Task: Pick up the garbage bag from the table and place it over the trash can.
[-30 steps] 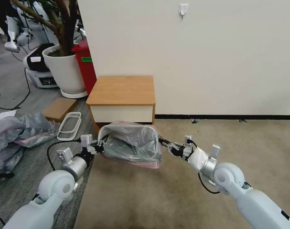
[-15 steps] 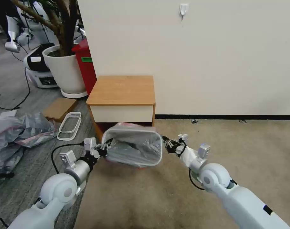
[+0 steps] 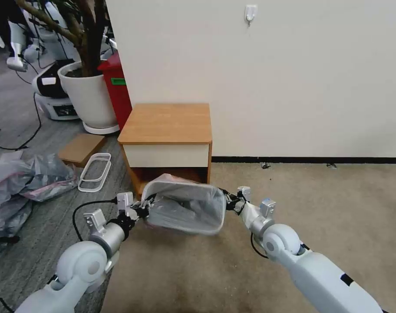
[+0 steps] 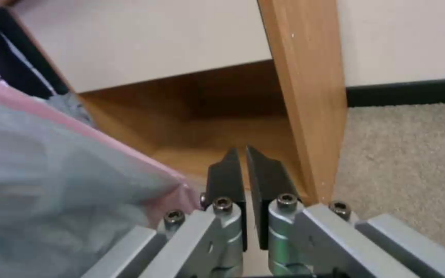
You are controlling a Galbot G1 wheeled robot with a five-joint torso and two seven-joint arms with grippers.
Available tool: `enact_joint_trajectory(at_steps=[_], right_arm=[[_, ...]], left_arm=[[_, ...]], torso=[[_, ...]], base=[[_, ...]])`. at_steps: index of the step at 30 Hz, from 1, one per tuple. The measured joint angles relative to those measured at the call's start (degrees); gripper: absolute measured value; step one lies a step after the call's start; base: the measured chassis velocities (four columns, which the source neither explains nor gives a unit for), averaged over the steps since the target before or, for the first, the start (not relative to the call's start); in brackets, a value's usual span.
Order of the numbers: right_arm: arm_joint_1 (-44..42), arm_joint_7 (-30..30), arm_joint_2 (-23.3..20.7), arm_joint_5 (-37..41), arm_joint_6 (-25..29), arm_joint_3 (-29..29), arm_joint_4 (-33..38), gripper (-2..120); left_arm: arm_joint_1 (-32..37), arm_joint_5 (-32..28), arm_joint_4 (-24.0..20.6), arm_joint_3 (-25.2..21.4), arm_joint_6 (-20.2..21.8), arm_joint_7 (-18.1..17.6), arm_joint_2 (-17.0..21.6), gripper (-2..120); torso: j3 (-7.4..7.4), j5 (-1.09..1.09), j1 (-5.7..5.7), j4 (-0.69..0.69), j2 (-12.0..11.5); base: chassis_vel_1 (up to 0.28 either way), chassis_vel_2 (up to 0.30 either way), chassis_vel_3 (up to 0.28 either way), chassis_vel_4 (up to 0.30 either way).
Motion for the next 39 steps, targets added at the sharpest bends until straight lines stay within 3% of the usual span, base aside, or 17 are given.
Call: enact_joint_trajectory(at_steps=[10,16,18,19,23,26,33,35,36,39], right_arm=[[-0.6,2.9,-0.9,-3.0,1.0,0.4,-0.8,7],[-2.7,4.5,-4.2,-4.2,1.1,3.6,2.3,27],[-2.7,4.5,-4.2,-4.3,1.1,3.6,2.4,27],[-3.6,4.9,-5.3,-5.0,1.1,5.1,3.5,35],[-5.2,6.0,-6.3,-5.9,1.1,6.9,5.3,46],[-8.3,6.8,-8.6,-10.6,2.0,10.2,10.5,63],[-12.7,6.8,-12.6,-19.3,0.7,13.4,22.0,84],[-14.1,5.8,-14.2,-23.2,-0.9,14.2,28.4,82],[-14.1,5.8,-14.2,-23.2,-0.9,14.2,28.4,82],[-14.9,2.8,-16.5,-28.9,-2.9,14.2,35.8,71]], left_arm=[[-1.2,0.1,1.2,0.6,0.0,-0.6,-0.7,1],[-2.5,1.8,3.3,1.3,-0.5,-2.1,-1.3,1],[-2.6,1.9,3.4,1.3,-0.5,-2.1,-1.3,1],[-2.8,2.3,3.7,1.4,-0.6,-2.7,-1.9,1],[-2.8,3.0,4.0,1.7,-0.6,-3.8,-2.7,1],[-2.6,4.5,4.0,2.1,-0.6,-6.7,-4.1,1],[-2.5,7.3,3.4,2.8,-0.6,-11.1,-5.7,1],[-2.4,8.7,2.6,3.3,-0.4,-13.6,-6.6,1],[-2.4,8.7,2.6,3.3,-0.4,-13.6,-6.6,1],[-1.9,12.5,1.4,3.9,-0.2,-16.4,-7.3,1]], torso=[[0.00,-0.01,0.00,0.00,0.0],[0.00,-0.02,0.00,-0.01,0.0],[0.00,-0.02,0.00,-0.01,0.0],[0.00,0.00,0.00,0.00,0.0],[0.00,0.00,0.00,-0.01,0.0],[0.00,0.00,0.00,-0.01,0.0],[0.00,0.00,-0.01,0.00,0.0],[0.00,-0.02,0.00,0.00,0.0],[0.00,-0.02,0.00,0.00,0.0],[0.00,-0.02,0.00,0.00,0.0]], base=[[0.000,0.000,0.000,0.000],[0.000,0.000,0.000,0.000],[0.000,0.000,0.000,0.000],[0.000,0.000,0.000,0.000],[0.000,0.000,0.000,0.000],[0.000,0.000,0.000,0.000],[0.000,0.000,0.000,0.000],[0.000,0.000,0.000,0.000],[0.000,0.000,0.000,0.000],[0.000,0.000,0.000,0.000]])
